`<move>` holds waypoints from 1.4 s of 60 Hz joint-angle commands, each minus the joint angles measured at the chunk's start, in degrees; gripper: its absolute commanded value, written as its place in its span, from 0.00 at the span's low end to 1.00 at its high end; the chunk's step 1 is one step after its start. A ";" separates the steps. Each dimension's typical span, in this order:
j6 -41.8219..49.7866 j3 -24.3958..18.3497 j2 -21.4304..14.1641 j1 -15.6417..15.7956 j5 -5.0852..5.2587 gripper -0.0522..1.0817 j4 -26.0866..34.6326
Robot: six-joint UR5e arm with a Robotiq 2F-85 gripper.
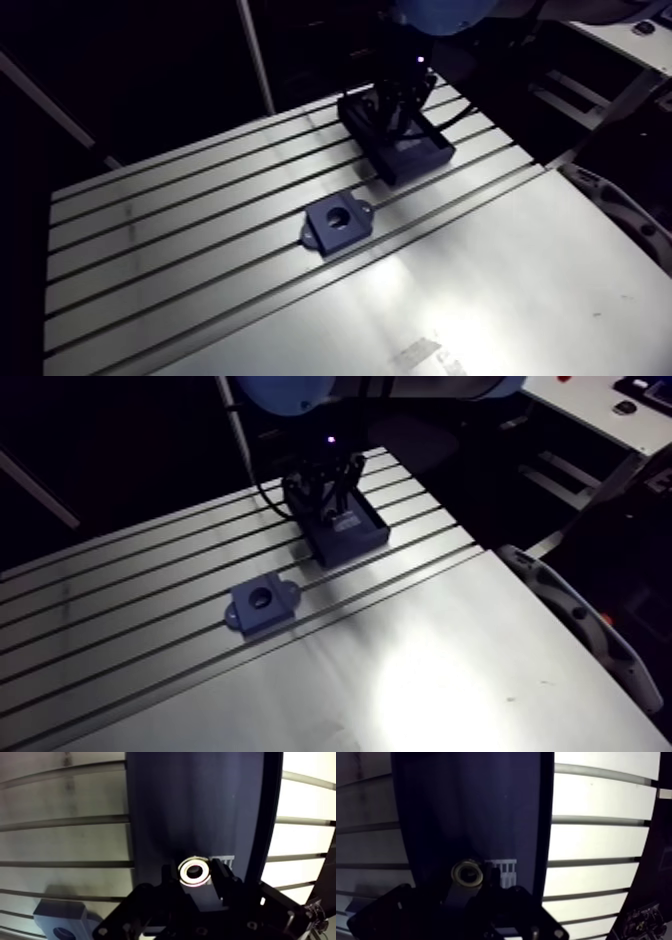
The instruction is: Pick up the bearing and press it into the housing until flush.
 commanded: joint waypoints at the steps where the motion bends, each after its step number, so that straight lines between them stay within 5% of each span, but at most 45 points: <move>1: 0.00 0.25 -1.03 -0.09 0.15 0.61 0.15; 28: 4.93 3.12 -12.09 3.95 0.77 0.65 6.03; 53: 7.38 7.14 -14.72 11.04 0.75 0.67 6.15; 84: 8.18 13.57 -18.12 11.43 0.84 0.67 3.75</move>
